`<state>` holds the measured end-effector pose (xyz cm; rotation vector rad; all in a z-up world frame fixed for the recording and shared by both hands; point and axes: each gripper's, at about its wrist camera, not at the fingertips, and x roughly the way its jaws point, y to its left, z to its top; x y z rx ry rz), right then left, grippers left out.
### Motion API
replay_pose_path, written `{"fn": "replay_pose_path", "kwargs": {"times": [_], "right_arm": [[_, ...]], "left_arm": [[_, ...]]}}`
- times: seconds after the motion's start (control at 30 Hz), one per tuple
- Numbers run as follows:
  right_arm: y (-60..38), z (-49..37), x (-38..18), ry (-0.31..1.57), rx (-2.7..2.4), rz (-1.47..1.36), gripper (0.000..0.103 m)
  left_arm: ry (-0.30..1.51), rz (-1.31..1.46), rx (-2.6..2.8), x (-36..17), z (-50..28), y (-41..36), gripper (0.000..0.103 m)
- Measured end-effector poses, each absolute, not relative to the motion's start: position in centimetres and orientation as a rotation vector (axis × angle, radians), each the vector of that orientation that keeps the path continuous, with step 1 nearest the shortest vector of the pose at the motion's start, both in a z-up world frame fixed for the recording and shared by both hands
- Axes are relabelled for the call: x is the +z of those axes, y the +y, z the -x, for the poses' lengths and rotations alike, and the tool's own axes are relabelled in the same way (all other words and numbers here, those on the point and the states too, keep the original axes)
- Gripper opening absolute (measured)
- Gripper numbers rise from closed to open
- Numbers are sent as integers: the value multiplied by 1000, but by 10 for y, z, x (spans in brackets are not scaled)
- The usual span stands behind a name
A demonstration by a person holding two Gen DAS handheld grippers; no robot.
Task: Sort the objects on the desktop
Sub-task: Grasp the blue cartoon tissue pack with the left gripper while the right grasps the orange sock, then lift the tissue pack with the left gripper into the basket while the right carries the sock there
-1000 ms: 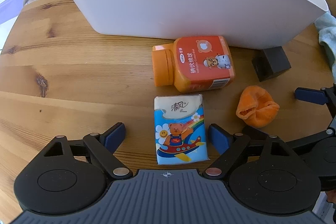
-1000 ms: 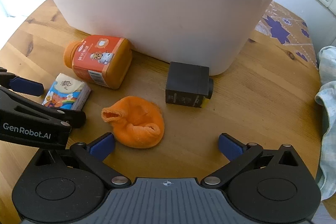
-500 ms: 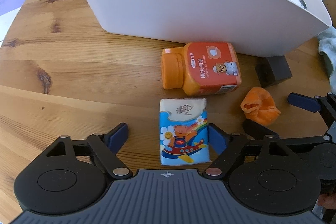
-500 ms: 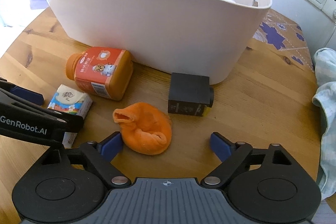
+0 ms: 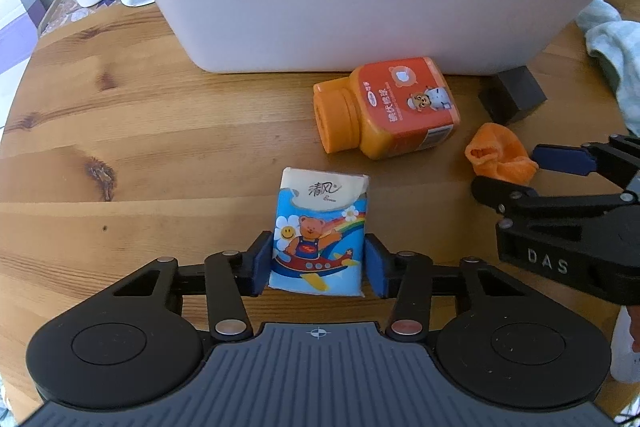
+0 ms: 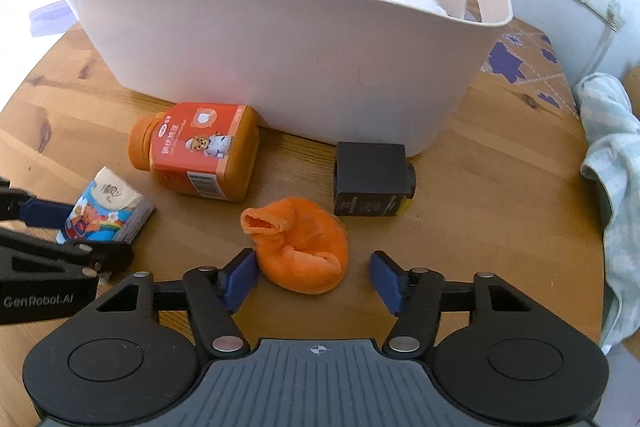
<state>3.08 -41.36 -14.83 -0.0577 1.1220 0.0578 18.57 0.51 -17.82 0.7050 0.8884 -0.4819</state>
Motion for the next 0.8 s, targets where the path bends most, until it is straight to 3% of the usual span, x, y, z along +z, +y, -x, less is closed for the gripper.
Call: {"fn": "replay_pose_path", "kwargs": {"times": [0.3,0.47,0.8], "right_arm": [[-378,-31,-146,1085,72,225,42],[-373,-29,-147,1073,72,212,19],[-395,-21,-138,1088,48,146,13]], "left_arm": [[854,-715,-552,-177,-187,13,47],[827,-692,-588,-176,-185,24,46],[819,-682,-570,-175,-193,32,46]]}}
